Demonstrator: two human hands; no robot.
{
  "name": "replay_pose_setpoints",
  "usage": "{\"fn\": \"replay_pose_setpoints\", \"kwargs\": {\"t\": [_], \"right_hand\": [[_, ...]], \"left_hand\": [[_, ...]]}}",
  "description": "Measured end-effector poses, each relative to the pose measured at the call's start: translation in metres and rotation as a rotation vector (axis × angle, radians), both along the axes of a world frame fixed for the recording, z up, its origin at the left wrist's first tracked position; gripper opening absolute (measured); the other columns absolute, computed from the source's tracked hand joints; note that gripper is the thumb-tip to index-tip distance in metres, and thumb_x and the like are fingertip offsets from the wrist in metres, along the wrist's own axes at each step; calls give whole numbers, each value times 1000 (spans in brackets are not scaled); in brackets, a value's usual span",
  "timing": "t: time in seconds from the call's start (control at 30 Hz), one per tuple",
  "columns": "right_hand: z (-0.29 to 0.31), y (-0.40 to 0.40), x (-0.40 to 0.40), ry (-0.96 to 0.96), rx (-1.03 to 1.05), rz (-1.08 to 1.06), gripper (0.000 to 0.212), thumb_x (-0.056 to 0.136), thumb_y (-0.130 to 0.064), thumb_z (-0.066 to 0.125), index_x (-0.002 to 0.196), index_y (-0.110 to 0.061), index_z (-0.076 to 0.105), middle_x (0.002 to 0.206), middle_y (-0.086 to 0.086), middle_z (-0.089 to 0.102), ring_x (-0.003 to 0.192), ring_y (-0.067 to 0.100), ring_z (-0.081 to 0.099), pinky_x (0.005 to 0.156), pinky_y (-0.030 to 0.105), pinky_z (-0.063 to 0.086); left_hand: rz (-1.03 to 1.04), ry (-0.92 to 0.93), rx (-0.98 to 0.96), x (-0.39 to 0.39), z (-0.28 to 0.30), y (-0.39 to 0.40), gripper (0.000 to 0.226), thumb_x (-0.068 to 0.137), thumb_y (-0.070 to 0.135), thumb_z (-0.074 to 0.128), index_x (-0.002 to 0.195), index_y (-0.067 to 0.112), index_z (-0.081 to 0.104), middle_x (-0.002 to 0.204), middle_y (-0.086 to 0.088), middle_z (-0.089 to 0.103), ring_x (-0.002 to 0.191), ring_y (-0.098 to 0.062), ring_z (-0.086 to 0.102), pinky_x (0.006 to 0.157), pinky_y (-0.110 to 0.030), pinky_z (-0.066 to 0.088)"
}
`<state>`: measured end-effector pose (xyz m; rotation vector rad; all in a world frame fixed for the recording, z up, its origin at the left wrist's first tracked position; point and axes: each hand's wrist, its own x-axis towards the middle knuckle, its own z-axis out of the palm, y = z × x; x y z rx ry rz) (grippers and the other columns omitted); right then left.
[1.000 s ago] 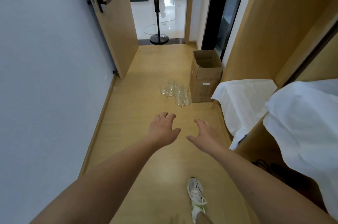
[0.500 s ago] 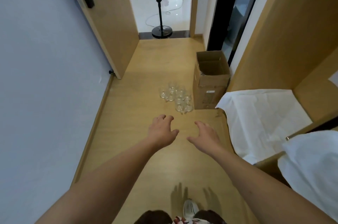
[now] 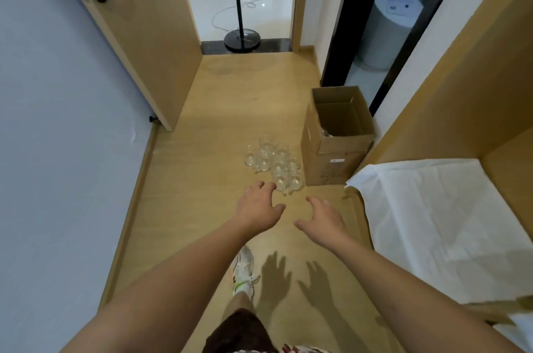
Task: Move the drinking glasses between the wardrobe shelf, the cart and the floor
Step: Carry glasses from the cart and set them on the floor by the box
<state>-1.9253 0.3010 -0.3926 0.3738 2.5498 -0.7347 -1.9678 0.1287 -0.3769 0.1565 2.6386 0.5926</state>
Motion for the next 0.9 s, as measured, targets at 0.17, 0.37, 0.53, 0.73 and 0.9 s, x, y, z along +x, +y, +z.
{"fn": "replay_pose_setpoints", "kwargs": {"t": [0.17, 0.37, 0.53, 0.73, 0.9], "right_hand": [[-16, -31, -70, -94, 28, -42, 78, 86, -53, 67, 152, -25, 37, 150, 6, 44, 138, 30, 41, 109, 41, 38], [-29, -49, -135, -165, 59, -82, 76, 88, -49, 68, 151, -20, 39, 148, 7, 47, 138, 28, 41, 112, 37, 34], [-53, -55, -166, -234, 5, -207, 67, 87, -39, 70, 146, -18, 46, 138, 12, 55, 122, 30, 56, 95, 36, 47], [-102, -33, -185, -309, -51, -291, 62, 87, -37, 71, 140, -11, 51, 135, 15, 59, 122, 33, 56, 99, 40, 47], [-162, 5, -217, -332, -109, -328, 66, 87, -42, 73, 142, -13, 52, 137, 10, 60, 124, 30, 56, 103, 44, 46]], "left_hand": [[-1, -76, 35, -86, -26, -34, 58, 96, 47, 58, 146, 22, 44, 149, -6, 44, 137, -30, 38, 109, -44, 38], [155, -199, 187, -162, -56, -52, 58, 93, 48, 61, 143, 20, 50, 144, -8, 51, 133, -30, 46, 108, -37, 37], [307, -285, 296, -197, -83, -48, 55, 91, 48, 65, 137, 20, 55, 138, -8, 56, 125, -26, 53, 101, -37, 42], [367, -381, 246, -219, -134, -32, 53, 93, 46, 63, 139, 21, 54, 140, -9, 56, 126, -26, 54, 106, -40, 42], [483, -432, 242, -231, -190, -1, 52, 94, 42, 65, 139, 17, 56, 143, -8, 56, 132, -25, 51, 106, -36, 40]]}}
